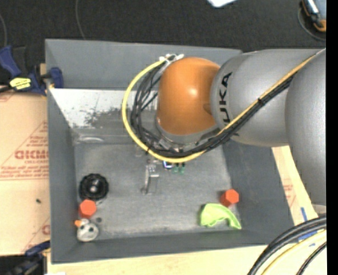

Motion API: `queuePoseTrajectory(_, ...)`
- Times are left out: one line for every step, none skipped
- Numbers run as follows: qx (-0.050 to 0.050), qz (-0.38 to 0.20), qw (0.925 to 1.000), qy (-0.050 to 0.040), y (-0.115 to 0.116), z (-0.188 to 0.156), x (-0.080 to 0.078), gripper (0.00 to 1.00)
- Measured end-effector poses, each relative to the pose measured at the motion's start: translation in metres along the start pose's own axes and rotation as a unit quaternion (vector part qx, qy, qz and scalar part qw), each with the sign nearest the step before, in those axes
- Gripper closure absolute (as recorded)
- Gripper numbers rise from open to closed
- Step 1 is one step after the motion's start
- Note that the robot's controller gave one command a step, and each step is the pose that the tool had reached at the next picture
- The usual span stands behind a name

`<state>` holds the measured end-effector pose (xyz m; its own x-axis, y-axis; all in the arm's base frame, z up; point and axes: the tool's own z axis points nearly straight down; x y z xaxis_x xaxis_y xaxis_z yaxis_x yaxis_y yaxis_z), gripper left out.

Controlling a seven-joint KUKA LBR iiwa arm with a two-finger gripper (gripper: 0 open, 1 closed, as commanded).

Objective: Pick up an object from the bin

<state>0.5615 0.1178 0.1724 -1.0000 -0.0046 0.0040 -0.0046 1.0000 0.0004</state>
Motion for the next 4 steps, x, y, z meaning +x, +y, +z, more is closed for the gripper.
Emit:
queuePoseTrajectory(-0.001,0.002,1.0,-0.0036,-0.001,-0.005,-0.001,0.0)
queuePoseTrajectory(0.0,-0.063,0.998,0.0005,-0.033,-0.032,0.04,0.0)
queuePoseTrajectory(0.0,-0.107,0.9942,-0.0045,-0.031,-0.039,0.032,0.0)
queuePoseTrajectory(0.0,-0.077,0.997,0.002,-0.05,0.0,0.048,0.0)
